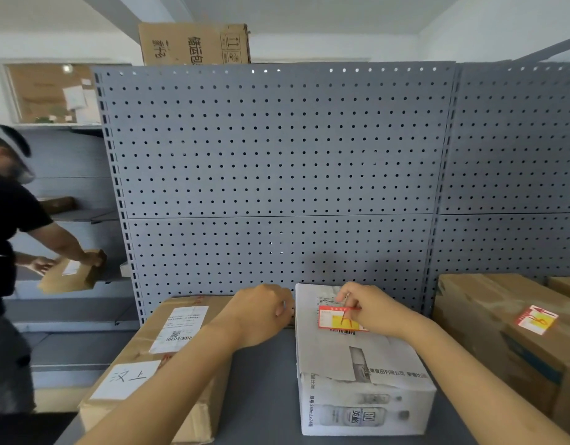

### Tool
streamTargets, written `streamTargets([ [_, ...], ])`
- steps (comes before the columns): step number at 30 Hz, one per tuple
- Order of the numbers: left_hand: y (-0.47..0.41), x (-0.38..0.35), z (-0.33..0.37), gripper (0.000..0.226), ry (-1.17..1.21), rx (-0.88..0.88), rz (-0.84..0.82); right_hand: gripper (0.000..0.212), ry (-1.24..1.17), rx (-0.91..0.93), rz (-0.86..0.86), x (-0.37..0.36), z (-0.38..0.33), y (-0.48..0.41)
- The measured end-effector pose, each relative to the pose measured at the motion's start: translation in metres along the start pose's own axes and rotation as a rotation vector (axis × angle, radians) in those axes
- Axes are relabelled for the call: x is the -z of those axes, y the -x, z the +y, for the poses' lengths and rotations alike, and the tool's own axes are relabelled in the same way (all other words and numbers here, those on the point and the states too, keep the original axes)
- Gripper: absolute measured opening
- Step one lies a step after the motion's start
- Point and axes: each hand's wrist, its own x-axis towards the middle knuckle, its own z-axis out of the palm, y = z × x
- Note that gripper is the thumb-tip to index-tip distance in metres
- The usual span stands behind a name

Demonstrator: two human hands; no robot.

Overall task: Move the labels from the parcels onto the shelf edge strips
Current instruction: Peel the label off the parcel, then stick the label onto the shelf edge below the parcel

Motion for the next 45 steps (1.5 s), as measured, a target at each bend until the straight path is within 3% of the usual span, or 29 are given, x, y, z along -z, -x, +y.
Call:
streamTargets([
  [15, 0.068, 0.042, -0.033, 0.018, 0.023, -0.007, 0.066, 0.019, -0.026, 0.052, -0.003, -0.037, -0.09, 0.018],
  [27, 0.182, 0.048, -0.072, 0.017, 0.08, -0.109, 0.181, 0.022, -0.091, 0.011, 0.019, -0.12, -0.172, 0.067],
  [35, 0.242, 0.008, -0.086, 0.015, 0.108, -0.028, -0.028, 0.017, -0.12, 0.062, 0.006, -0.167, -0.191, 0.082],
  [39, 0.258, -0.019, -0.098, 0.026, 0.019, 0.088, -0.156, 0.019, -0.127, 0.078, -0.031, -0.182, -0.196, 0.077],
  [45, 0.267, -0.035, -0.102, 0.031, -0.036, 0.079, -0.159, 0.015, -0.167, 0.088, -0.031, -0.202, -0.197, 0.072],
])
